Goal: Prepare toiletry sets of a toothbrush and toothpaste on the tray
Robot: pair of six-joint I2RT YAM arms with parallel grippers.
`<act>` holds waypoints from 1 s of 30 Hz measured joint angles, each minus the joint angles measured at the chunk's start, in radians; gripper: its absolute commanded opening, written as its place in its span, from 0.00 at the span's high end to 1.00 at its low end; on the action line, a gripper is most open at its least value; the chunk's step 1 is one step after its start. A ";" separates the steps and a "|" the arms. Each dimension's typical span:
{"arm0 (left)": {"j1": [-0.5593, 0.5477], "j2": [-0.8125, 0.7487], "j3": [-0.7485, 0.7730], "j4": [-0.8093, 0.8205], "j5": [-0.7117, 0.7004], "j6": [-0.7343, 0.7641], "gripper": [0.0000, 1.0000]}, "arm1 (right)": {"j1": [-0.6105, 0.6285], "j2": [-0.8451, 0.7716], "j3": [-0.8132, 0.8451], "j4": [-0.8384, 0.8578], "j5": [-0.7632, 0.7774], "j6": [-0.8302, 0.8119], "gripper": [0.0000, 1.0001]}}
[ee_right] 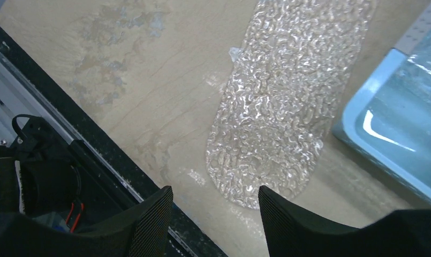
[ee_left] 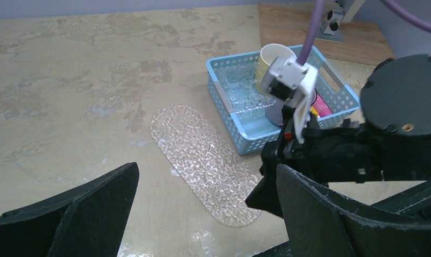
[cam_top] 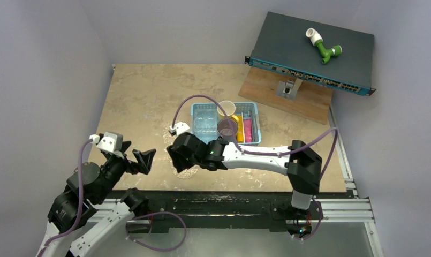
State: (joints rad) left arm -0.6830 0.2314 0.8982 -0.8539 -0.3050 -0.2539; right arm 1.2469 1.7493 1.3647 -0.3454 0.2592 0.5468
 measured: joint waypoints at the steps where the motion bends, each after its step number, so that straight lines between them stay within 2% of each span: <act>1: 0.000 -0.007 0.000 0.000 -0.007 -0.001 0.00 | 0.005 0.029 0.016 0.003 -0.008 0.003 0.37; 11: 0.000 -0.030 -0.005 0.000 -0.040 -0.002 0.00 | 0.023 0.217 0.106 0.032 -0.056 0.029 0.36; 30: 0.000 -0.030 -0.007 0.000 -0.043 -0.016 0.00 | 0.025 0.328 0.114 0.081 -0.132 0.063 0.36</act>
State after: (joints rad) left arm -0.6830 0.2016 0.8913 -0.8543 -0.3485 -0.2695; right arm 1.2716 2.0769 1.4792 -0.2646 0.1268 0.6098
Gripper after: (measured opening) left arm 0.998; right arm 0.639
